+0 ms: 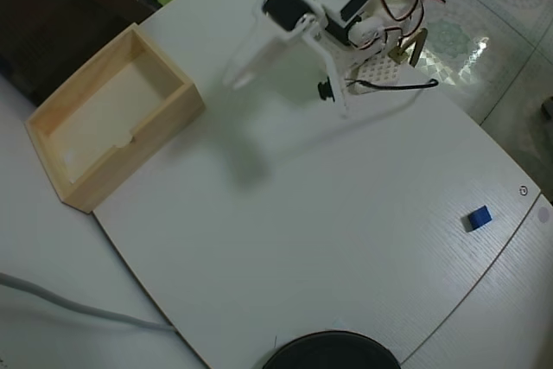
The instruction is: Pick up the small blue cube and put it into the box
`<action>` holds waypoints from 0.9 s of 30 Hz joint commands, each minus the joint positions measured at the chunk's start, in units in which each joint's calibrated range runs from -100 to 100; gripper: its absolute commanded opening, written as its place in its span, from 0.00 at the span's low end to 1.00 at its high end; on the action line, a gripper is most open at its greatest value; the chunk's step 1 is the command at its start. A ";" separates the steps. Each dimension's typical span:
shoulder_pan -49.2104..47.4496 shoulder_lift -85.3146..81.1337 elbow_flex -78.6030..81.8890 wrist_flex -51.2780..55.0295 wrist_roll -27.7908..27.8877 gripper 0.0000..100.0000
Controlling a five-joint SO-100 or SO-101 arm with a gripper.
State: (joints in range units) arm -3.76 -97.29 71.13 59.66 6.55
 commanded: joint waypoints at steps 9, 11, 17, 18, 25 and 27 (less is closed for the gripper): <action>-0.33 28.31 -31.22 0.24 1.17 0.09; -0.33 34.23 -37.56 0.49 1.12 0.09; -2.84 49.53 -58.73 9.08 0.86 0.09; -3.58 51.31 -61.63 10.69 0.86 0.09; -7.63 61.03 -84.07 19.19 0.81 0.09; -7.63 62.97 -89.68 21.31 0.81 0.09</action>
State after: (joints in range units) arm -11.05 -36.69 -8.24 78.51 7.55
